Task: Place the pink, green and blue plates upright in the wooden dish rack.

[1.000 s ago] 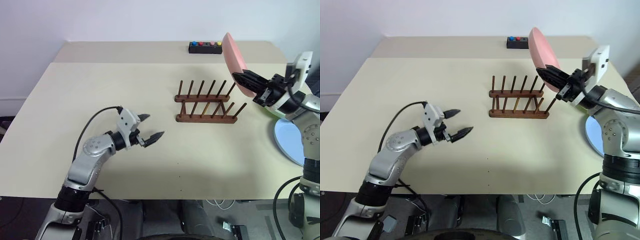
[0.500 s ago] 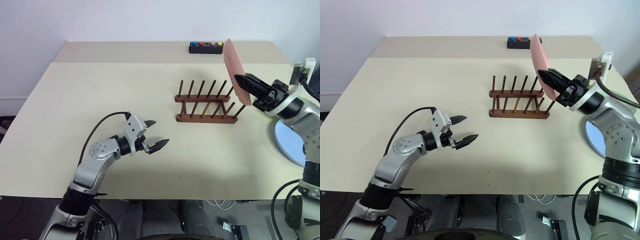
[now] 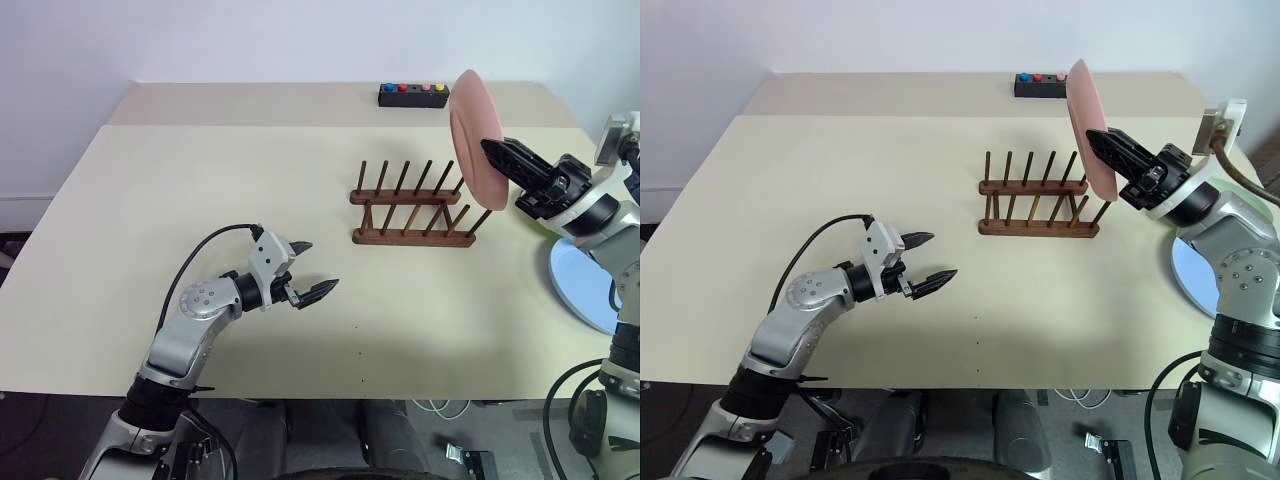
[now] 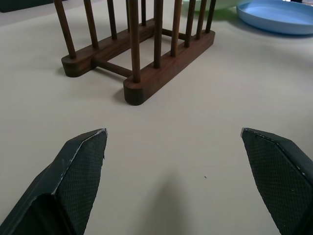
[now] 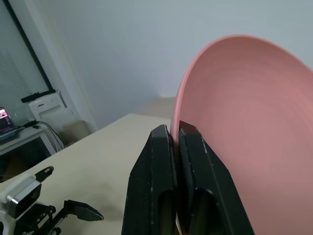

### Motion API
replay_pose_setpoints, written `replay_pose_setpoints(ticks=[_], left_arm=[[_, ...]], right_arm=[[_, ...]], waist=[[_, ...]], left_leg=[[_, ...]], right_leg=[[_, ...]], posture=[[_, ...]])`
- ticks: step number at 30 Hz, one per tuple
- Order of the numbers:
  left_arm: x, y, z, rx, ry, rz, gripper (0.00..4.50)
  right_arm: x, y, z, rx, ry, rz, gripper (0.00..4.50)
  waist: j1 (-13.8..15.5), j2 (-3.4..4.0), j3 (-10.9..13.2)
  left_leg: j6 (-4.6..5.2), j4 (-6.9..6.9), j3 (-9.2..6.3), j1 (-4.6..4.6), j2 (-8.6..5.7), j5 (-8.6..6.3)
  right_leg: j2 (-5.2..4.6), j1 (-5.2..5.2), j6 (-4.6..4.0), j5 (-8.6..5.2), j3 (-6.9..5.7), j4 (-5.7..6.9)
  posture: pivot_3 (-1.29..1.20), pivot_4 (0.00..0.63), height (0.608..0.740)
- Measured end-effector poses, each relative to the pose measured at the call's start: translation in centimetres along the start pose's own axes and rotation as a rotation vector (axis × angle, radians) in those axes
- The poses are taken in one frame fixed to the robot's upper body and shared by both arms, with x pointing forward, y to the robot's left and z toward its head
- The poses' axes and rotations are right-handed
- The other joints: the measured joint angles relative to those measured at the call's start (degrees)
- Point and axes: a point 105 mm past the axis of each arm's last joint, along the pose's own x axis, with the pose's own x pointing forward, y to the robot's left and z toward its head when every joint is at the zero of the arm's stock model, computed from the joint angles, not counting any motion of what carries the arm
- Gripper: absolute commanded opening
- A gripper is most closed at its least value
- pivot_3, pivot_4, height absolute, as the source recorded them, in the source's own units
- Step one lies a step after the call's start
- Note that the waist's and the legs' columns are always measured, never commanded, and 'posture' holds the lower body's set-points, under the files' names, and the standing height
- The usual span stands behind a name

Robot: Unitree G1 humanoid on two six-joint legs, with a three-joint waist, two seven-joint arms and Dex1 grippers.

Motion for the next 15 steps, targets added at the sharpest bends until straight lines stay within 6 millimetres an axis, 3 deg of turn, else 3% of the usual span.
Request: replay_pose_setpoints(ticks=[15], left_arm=[[0.14,-0.2,0.05,-0.001,-0.005,-0.011,4.47]], right_arm=[[0.24,-0.23,0.49,0.053,-0.031,0.01,0.0]], waist=[[0.0,0.01,0.0]], left_leg=[[0.0,0.0,0.0,-0.01,0.0,0.0]], right_leg=[[0.0,0.0,0.0,0.0,0.0,-0.01]], posture=[[0.0,0.15,0.734]])
